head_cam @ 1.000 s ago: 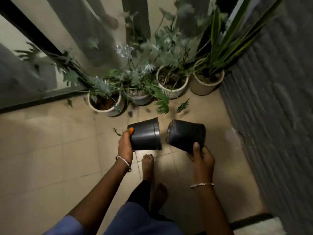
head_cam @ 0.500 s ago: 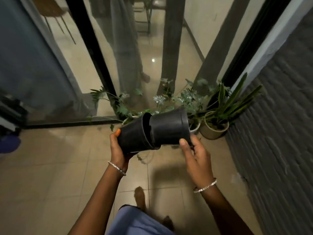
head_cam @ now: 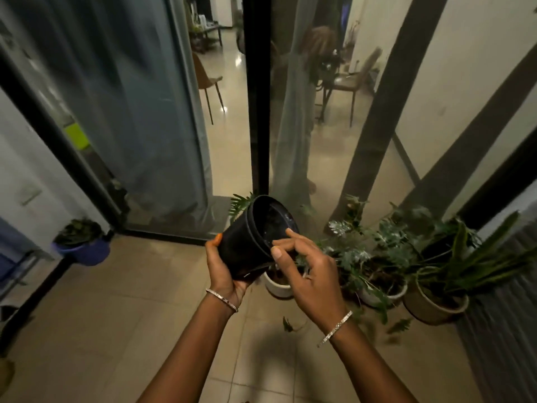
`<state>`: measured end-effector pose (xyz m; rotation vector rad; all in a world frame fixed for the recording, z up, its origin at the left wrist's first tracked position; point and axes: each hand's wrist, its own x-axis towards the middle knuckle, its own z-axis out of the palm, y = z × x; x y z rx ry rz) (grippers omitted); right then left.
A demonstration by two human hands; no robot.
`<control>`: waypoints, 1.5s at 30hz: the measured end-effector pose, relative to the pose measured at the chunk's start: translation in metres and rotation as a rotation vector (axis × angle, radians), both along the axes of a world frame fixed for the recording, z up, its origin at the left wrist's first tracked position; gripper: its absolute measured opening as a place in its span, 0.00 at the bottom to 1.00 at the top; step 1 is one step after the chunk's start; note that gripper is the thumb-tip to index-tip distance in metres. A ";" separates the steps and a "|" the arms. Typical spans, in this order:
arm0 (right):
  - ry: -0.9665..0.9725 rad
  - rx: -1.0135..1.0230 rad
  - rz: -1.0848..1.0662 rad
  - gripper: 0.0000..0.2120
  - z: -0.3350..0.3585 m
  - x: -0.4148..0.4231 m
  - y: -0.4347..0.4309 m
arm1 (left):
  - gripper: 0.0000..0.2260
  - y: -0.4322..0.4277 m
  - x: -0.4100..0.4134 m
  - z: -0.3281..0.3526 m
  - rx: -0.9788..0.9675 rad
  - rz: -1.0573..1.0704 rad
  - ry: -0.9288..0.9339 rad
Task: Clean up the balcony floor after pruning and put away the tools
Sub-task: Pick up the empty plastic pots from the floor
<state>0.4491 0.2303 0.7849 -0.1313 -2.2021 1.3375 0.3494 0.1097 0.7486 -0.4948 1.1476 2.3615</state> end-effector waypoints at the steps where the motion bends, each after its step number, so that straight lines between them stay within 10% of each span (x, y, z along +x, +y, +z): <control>1: 0.019 0.008 -0.010 0.11 0.004 -0.011 -0.005 | 0.28 -0.005 -0.008 0.000 0.026 0.007 -0.009; 13: -0.133 -0.014 -0.065 0.46 0.041 -0.074 -0.005 | 0.27 -0.004 -0.057 0.024 0.106 -0.238 0.067; 29: -0.041 -0.061 -0.296 0.41 0.078 -0.010 0.096 | 0.25 0.116 -0.005 0.067 0.082 -0.418 0.261; 40: -0.077 -1.098 -0.064 0.23 0.053 0.076 0.138 | 0.25 0.156 0.057 0.056 0.165 -0.662 0.050; 45: -0.106 -1.404 0.094 0.26 0.012 0.082 0.129 | 0.22 0.141 0.057 0.034 -0.255 -0.651 0.075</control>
